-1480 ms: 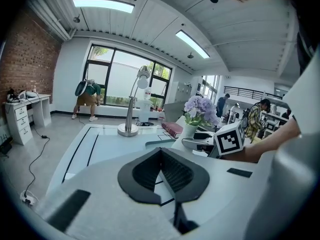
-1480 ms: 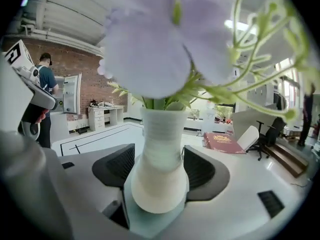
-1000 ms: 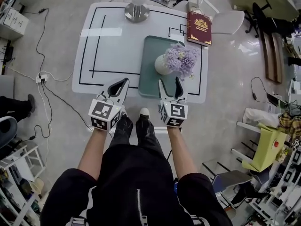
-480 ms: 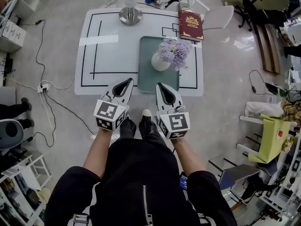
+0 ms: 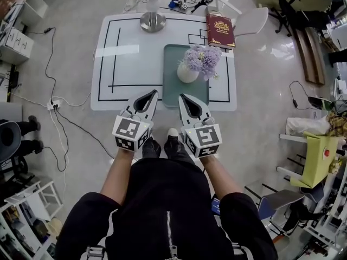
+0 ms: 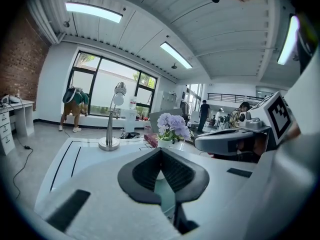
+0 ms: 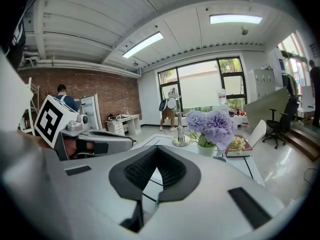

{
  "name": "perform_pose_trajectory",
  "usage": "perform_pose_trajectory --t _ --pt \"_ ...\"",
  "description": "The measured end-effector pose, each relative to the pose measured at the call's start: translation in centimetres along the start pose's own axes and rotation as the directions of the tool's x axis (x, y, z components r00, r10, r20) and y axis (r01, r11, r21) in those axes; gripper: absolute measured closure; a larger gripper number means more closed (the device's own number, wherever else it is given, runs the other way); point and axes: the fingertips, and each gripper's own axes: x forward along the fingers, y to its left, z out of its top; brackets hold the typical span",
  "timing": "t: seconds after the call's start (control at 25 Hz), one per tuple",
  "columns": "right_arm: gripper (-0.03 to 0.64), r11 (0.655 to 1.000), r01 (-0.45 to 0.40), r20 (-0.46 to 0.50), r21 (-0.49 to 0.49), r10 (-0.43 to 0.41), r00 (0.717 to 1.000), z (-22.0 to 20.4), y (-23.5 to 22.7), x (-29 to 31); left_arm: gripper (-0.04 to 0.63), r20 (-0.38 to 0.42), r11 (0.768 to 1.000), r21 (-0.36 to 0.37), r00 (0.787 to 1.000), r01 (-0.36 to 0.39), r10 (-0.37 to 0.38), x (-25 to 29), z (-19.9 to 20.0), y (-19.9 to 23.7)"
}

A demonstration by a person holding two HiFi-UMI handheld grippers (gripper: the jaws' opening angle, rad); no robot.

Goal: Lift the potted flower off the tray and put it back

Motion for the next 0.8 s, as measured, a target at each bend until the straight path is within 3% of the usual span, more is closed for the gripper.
perform_pose_trajectory --t 0.8 --pt "0.611 0.999 -0.031 -0.001 -0.014 0.031 1.0 0.34 0.14 0.08 0.591 0.0 1.0 0.002 1.0 -0.011 0.011 0.54 0.5 -0.18"
